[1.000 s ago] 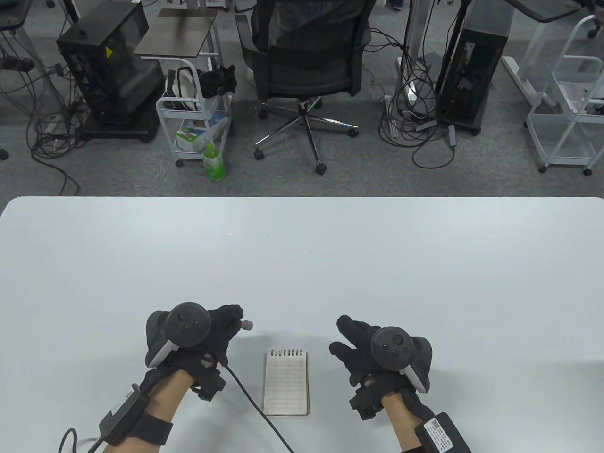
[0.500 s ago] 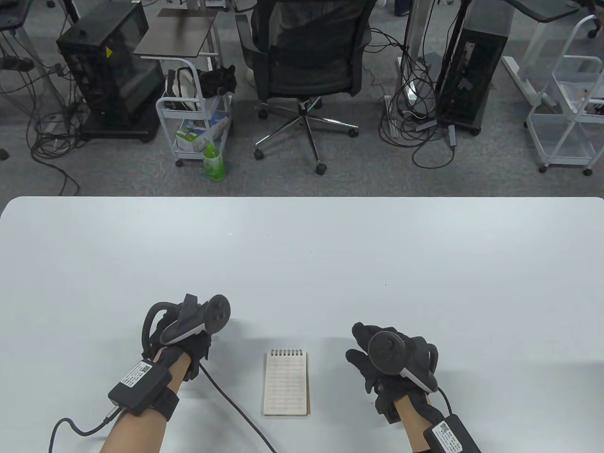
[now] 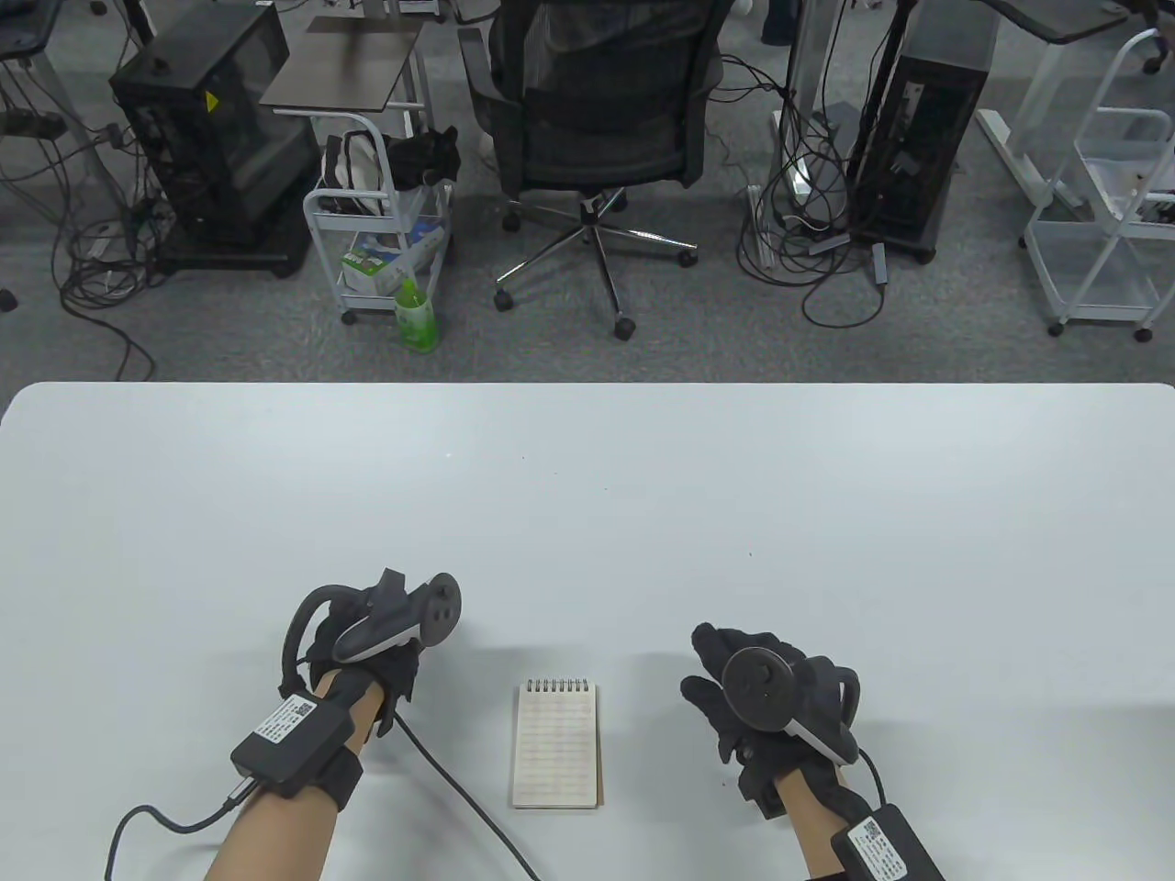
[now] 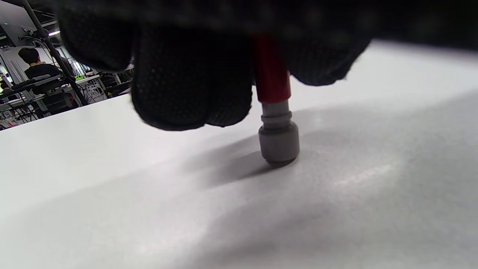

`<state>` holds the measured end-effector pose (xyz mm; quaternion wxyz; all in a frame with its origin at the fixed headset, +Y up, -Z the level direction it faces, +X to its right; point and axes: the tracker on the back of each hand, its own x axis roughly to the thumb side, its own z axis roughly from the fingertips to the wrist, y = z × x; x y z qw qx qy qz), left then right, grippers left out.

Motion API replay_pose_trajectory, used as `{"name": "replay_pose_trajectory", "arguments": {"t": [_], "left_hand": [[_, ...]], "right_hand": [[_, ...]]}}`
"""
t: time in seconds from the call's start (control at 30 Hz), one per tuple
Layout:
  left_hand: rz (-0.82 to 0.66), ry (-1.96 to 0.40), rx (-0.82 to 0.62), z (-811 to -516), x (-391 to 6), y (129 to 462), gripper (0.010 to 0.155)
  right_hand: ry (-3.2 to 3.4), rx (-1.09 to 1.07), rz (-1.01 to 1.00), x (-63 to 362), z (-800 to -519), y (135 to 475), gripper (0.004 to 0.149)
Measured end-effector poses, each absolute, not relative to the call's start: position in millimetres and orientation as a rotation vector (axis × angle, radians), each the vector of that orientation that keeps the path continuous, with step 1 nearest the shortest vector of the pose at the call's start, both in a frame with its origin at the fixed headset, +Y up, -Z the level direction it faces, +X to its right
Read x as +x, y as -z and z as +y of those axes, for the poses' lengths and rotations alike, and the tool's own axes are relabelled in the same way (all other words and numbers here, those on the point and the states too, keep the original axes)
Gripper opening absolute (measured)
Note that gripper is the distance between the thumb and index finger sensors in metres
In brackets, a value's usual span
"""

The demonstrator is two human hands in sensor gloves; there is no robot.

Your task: Stamp flower pattern stamp onto notebook

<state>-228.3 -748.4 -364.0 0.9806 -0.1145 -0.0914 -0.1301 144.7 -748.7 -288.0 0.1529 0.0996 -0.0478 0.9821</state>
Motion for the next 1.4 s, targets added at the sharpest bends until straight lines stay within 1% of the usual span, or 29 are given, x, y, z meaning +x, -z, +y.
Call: {"name": "replay_pose_trajectory", "arguments": {"t": [0.1, 0.23, 0.4, 0.53, 0.63, 0.77, 0.9, 1.1, 1.23, 1.4], "left_hand": [[-0.175, 0.233, -0.228, -745, -233, 361, 0.065], [-0.171, 0.184, -0.192, -733, -244, 353, 0.073], [-0.2, 0.075, -0.152, -721, -261, 330, 0.081], [-0.197, 0.018, -0.084, -721, -278, 310, 0.089], [-0.172, -0.084, -0.049, -727, -293, 297, 0.091], [-0.155, -0.126, -0.015, -738, -304, 285, 0.092], [-0.15, -0.092, -0.063, -743, -311, 277, 0.093], [-0.146, -0.113, -0.079, -747, -316, 280, 0.092], [-0.152, -0.079, -0.08, -750, -316, 282, 0.092], [-0.14, -0.098, -0.1, -754, -321, 283, 0.091]], "right_hand": [[-2.816, 0.274, -0.126, 147, -749, 289, 0.061], [-2.831, 0.271, -0.117, 149, -750, 289, 0.061], [-2.846, 0.265, -0.106, 151, -749, 289, 0.062], [-2.849, 0.256, -0.097, 153, -749, 289, 0.063], [-2.852, 0.254, -0.089, 153, -749, 289, 0.065], [-2.896, 0.27, -0.097, 152, -749, 286, 0.07], [-2.944, 0.277, -0.058, 153, -751, 286, 0.079], [-2.963, 0.266, 0.003, 156, -756, 288, 0.085], [-2.973, 0.248, 0.03, 159, -759, 289, 0.084], [-2.961, 0.223, 0.06, 162, -761, 290, 0.084]]}}
